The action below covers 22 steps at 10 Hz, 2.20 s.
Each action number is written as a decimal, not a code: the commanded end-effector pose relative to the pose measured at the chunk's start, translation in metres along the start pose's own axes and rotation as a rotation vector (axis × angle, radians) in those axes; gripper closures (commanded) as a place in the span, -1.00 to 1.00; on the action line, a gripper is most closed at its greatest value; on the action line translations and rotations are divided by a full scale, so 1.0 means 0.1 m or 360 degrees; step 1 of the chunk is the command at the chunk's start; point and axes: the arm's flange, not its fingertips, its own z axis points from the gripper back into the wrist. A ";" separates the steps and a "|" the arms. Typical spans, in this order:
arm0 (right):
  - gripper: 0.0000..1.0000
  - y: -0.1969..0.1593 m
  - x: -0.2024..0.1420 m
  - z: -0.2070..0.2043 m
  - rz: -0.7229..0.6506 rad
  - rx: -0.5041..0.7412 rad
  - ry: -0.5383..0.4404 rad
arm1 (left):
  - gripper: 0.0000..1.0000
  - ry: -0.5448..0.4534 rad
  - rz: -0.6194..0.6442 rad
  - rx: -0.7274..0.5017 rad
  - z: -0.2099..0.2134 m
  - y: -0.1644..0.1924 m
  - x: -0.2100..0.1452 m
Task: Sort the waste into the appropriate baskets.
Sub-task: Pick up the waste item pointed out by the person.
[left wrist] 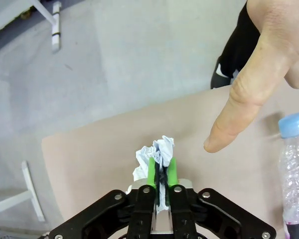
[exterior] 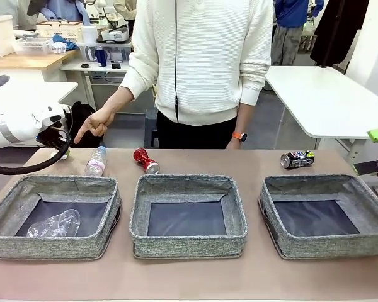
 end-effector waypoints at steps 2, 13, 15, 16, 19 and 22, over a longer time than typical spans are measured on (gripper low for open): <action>-1.00 0.02 0.04 0.00 0.0024 0.0009 -0.0035 | 1.00 0.0007 0.0044 0.0015 0.05 0.02 -0.03; -1.00 0.02 0.04 0.00 0.0024 0.0009 -0.0035 | 1.00 0.0001 0.0540 -0.0807 2.85 -0.29 -1.04; -1.00 0.02 0.04 0.00 0.0024 0.0009 -0.0035 | 1.00 0.0099 0.0536 -0.0798 2.86 -0.10 -0.86; -1.00 0.02 0.04 0.00 0.0024 0.0009 -0.0035 | 1.00 0.0099 0.0536 -0.0798 2.86 -0.10 -0.86; -1.00 0.00 0.00 0.00 -0.0002 0.0000 0.0000 | 0.93 0.0058 0.0502 -0.0811 2.85 -0.16 -0.95; -1.00 0.79 -0.35 1.27 0.0249 -0.0094 -0.0414 | 0.93 -0.0098 0.0098 -0.0891 3.52 -1.33 -0.61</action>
